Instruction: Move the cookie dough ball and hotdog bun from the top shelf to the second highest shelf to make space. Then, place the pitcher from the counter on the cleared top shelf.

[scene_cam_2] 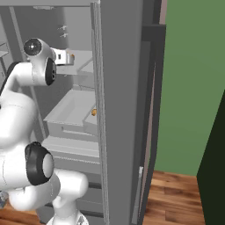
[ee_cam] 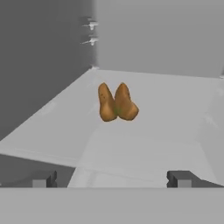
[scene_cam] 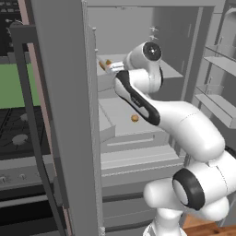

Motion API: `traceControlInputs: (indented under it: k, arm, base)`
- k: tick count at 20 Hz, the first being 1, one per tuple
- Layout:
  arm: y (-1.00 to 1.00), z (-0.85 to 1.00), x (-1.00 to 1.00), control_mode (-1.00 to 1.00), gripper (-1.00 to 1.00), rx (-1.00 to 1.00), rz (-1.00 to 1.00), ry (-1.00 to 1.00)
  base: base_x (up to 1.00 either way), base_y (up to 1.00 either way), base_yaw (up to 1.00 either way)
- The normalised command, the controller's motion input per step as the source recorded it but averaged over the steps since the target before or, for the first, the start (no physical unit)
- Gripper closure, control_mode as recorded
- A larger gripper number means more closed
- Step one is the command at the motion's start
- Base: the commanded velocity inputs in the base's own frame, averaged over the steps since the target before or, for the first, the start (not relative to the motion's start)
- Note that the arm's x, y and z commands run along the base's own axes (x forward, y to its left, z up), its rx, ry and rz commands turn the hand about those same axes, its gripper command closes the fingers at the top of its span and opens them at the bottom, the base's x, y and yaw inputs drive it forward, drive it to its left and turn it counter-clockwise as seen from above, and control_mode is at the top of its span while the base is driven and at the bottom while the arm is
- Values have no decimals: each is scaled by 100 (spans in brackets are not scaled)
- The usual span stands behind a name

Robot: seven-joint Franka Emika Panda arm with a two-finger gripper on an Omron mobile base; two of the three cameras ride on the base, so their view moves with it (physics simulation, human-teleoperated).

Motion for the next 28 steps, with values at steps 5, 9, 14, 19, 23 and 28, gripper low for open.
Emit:
traceControlInputs:
  k: [5, 9, 14, 19, 23, 28]
  arm:
    - [1, 0, 38, -100, -100, 0, 0, 5]
    - [0, 0, 47, -100, -100, 0, 0, 5]
    - [0, 0, 47, -100, -100, 0, 0, 4]
    - [6, -4, 38, -100, -100, 0, 0, 3]
    - [8, -12, 32, -100, -100, 0, 0, 2]
    - [12, -14, 30, -100, -100, 0, 0, 1]
  base:
    - [0, 0, 0]
    - [0, 0, 0]
    - [0, 0, 0]
    - [0, 0, 0]
    - [0, 0, 0]
    - [0, 0, 0]
